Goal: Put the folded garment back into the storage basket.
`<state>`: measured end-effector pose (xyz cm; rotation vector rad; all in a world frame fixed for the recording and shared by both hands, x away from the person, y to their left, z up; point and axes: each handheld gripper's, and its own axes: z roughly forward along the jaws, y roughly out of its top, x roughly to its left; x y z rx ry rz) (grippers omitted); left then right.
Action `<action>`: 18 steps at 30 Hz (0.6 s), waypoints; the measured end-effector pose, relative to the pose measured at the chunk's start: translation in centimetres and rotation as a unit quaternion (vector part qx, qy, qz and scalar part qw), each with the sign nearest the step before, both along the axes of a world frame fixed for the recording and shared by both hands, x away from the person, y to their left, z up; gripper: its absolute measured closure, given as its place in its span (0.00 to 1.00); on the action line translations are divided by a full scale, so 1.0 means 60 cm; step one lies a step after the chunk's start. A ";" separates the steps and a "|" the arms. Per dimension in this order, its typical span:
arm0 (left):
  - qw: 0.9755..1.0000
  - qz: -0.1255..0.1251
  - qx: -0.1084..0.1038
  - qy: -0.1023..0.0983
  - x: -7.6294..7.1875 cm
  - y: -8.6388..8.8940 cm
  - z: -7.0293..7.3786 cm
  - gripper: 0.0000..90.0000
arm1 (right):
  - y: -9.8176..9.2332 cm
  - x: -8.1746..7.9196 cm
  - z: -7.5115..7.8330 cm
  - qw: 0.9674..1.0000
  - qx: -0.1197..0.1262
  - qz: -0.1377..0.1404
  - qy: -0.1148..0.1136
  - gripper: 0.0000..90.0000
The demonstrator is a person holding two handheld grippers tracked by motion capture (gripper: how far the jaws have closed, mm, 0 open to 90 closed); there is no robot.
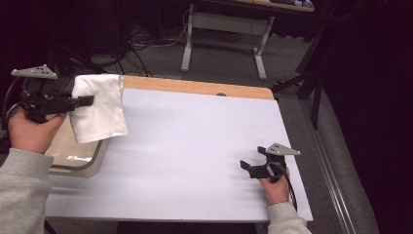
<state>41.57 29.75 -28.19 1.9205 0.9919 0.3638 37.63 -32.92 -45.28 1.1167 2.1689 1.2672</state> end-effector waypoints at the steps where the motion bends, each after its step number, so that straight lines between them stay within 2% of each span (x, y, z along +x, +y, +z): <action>1: 1.000 0.003 0.002 0.000 -0.002 0.004 -0.001 0.74 | 0.000 0.000 0.000 1.000 0.000 0.000 0.000 0.01; 10: 1.000 0.013 0.008 0.009 -0.016 0.029 -0.005 0.74 | 0.003 -0.001 0.000 1.000 -0.002 0.008 -0.001 0.01; 13: 1.000 0.012 0.005 0.019 -0.020 0.040 -0.009 0.74 | 0.004 -0.001 0.000 1.000 -0.003 0.011 0.000 0.01; 18: 0.999 0.014 0.016 0.035 -0.024 0.055 -0.017 0.74 | 0.005 -0.001 0.000 1.000 -0.005 0.015 -0.001 0.01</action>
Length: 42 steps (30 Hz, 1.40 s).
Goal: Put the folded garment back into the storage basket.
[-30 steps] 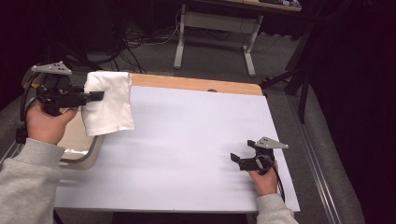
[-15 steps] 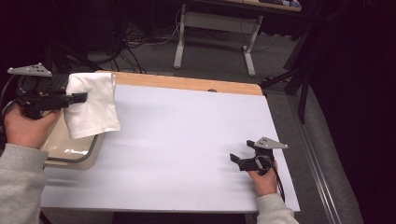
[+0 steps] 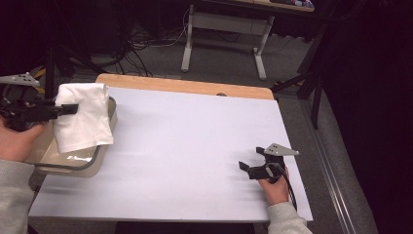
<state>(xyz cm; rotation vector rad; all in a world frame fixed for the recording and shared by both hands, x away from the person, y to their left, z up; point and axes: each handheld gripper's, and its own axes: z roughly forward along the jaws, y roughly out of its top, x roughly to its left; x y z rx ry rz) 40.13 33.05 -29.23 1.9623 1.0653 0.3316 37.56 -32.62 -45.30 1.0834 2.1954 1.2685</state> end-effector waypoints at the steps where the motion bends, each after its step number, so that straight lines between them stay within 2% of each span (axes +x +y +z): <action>1: 1.000 0.000 0.001 0.004 0.000 0.004 -0.002 0.74 | 0.000 0.000 0.000 1.000 0.000 0.000 0.000 0.01; 5: 1.000 0.003 0.007 0.007 0.000 0.015 -0.006 0.74 | 0.000 0.000 0.000 1.000 -0.001 0.000 0.000 0.01; 10: 1.000 0.007 0.010 0.025 0.003 0.034 -0.016 0.73 | 0.001 0.000 0.000 1.000 -0.002 0.000 0.001 0.01; 13: 0.999 0.011 0.020 0.033 0.009 0.044 -0.021 0.73 | 0.001 0.000 0.000 1.000 -0.002 0.000 0.001 0.01; 14: 0.999 0.008 0.016 0.037 0.012 0.046 -0.024 0.73 | 0.001 0.000 0.000 1.000 -0.002 -0.001 0.001 0.01; 19: 0.998 0.007 0.032 0.061 0.032 0.055 -0.046 0.73 | 0.002 0.000 -0.001 1.000 -0.004 -0.001 0.002 0.01; 21: 0.997 0.012 0.052 0.064 0.041 0.056 -0.056 0.73 | 0.002 0.000 -0.001 1.000 -0.004 -0.001 0.002 0.01; 22: 0.997 0.012 0.052 0.064 0.041 0.056 -0.056 0.73 | 0.002 0.001 -0.001 1.000 -0.005 -0.001 0.002 0.01; 24: 0.996 0.010 0.049 0.079 0.054 0.059 -0.074 0.73 | 0.003 0.001 -0.002 1.000 -0.007 0.000 0.003 0.01; 27: 0.995 0.005 0.047 0.086 0.062 0.060 -0.085 0.73 | 0.003 0.001 -0.002 1.000 -0.008 0.001 0.004 0.01; 31: 0.994 0.001 0.053 0.100 0.083 0.058 -0.109 0.73 | 0.004 0.001 -0.002 1.000 -0.010 0.001 0.005 0.01; 37: 0.992 -0.007 0.058 0.113 0.106 0.055 -0.125 0.72 | 0.005 0.002 -0.003 1.000 -0.013 0.001 0.006 0.01; 42: 0.991 -0.004 0.061 0.123 0.123 0.050 -0.140 0.71 | 0.005 0.002 -0.003 1.000 -0.014 0.000 0.007 0.01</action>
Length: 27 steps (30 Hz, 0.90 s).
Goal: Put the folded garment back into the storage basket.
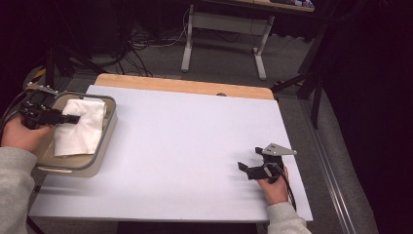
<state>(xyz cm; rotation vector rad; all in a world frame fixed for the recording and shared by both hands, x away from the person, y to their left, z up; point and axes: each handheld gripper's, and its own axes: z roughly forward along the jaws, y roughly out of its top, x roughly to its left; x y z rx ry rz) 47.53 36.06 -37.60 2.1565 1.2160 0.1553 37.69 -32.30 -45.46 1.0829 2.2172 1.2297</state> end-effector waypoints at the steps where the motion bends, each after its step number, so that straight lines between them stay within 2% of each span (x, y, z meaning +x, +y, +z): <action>1: 1.000 0.000 0.007 -0.001 0.004 -0.001 -0.003 0.71 | 0.000 0.000 0.000 1.000 0.000 0.000 0.000 0.01; 14: 0.999 0.013 0.033 0.002 0.031 -0.013 -0.027 0.65 | 0.002 0.001 -0.001 1.000 -0.008 -0.003 0.002 0.01; 16: 0.999 0.012 0.040 -0.007 0.034 -0.014 -0.028 0.63 | 0.002 0.001 -0.001 1.000 -0.009 -0.003 0.002 0.01; 19: 0.998 0.024 0.048 -0.027 0.035 -0.014 -0.026 0.58 | 0.003 0.001 -0.001 1.000 -0.010 -0.003 0.002 0.01; 21: 0.997 0.032 0.044 -0.045 0.032 -0.012 -0.022 0.51 | 0.003 0.001 -0.001 1.000 -0.011 -0.002 0.002 0.01; 23: 0.996 0.042 0.050 -0.060 0.029 -0.011 -0.018 0.45 | 0.003 0.001 -0.001 1.000 -0.010 -0.002 0.002 0.01; 25: 0.995 0.050 0.055 -0.067 0.027 -0.009 -0.015 0.38 | 0.003 0.001 -0.001 1.000 -0.011 -0.002 0.002 0.01; 27: 0.995 0.050 0.051 -0.073 0.022 -0.007 -0.011 0.35 | 0.003 0.000 -0.001 1.000 -0.011 -0.001 0.001 0.01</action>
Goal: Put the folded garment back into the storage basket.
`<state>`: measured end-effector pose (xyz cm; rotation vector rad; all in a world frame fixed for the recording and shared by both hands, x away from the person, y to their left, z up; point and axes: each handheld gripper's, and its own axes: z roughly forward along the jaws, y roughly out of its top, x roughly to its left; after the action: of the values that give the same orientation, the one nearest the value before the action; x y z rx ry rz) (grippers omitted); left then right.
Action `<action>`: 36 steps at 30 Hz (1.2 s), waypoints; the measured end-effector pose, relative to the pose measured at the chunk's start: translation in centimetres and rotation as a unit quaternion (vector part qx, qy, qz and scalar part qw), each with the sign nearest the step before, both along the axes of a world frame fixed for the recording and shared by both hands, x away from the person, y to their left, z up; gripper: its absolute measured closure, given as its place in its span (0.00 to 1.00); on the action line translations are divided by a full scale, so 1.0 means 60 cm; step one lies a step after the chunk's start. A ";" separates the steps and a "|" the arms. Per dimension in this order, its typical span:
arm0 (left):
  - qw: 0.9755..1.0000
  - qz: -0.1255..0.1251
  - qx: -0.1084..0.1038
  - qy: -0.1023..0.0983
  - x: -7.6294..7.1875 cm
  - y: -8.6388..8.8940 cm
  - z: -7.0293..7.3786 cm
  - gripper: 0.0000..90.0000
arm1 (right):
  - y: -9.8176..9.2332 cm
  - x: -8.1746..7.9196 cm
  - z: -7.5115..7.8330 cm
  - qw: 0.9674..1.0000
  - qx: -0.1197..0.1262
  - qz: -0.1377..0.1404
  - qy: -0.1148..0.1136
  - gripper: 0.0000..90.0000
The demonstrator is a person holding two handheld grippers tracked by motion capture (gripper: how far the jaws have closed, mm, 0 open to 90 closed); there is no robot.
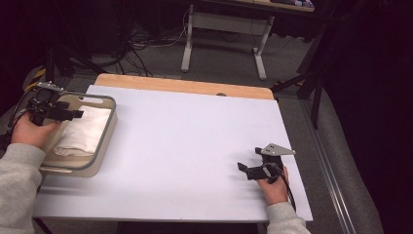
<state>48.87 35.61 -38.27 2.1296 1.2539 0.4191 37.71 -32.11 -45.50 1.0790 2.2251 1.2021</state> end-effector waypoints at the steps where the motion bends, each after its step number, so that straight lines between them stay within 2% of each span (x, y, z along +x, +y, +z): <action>1: 1.000 0.002 -0.001 -0.001 -0.002 -0.001 0.002 0.33 | 0.000 0.000 0.000 1.000 0.000 0.000 0.000 0.01; 7: 1.000 0.004 -0.011 -0.026 -0.024 -0.005 0.020 0.23 | 0.000 0.000 0.000 1.000 0.000 0.001 -0.001 0.01; 11: 0.999 -0.005 -0.024 -0.042 -0.045 -0.015 0.040 0.18 | 0.001 0.000 0.000 1.000 0.000 0.003 -0.001 0.01; 14: 0.998 -0.011 -0.027 -0.062 -0.062 -0.028 0.054 0.14 | 0.001 0.000 0.000 1.000 0.001 0.005 -0.001 0.01; 21: 0.996 -0.019 -0.032 -0.082 -0.096 -0.047 0.075 0.07 | 0.002 -0.001 0.001 1.000 0.002 0.008 -0.003 0.01; 22: 0.995 -0.023 -0.035 -0.090 -0.105 -0.052 0.081 0.06 | 0.002 -0.001 0.001 1.000 0.003 0.008 -0.003 0.01; 24: 0.995 -0.024 -0.037 -0.092 -0.109 -0.054 0.083 0.06 | 0.001 -0.001 0.001 1.000 0.003 0.010 -0.004 0.01; 28: 0.992 -0.038 -0.059 -0.105 -0.133 -0.066 0.095 0.05 | 0.002 -0.002 0.002 1.000 0.004 0.011 -0.006 0.01; 29: 0.992 -0.041 -0.065 -0.102 -0.136 -0.068 0.096 0.05 | 0.002 -0.002 0.002 1.000 0.004 0.011 -0.006 0.01; 33: 0.990 -0.064 -0.058 -0.110 -0.147 -0.082 0.099 0.02 | 0.002 -0.002 0.002 1.000 0.004 0.013 -0.010 0.01; 36: 0.987 -0.081 -0.078 -0.116 -0.158 -0.093 0.104 0.02 | 0.002 -0.002 0.002 1.000 0.004 0.014 -0.010 0.01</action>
<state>39.39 30.05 -32.00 1.9681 0.9434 0.4669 37.58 -31.99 -45.38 1.0384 2.2289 1.2289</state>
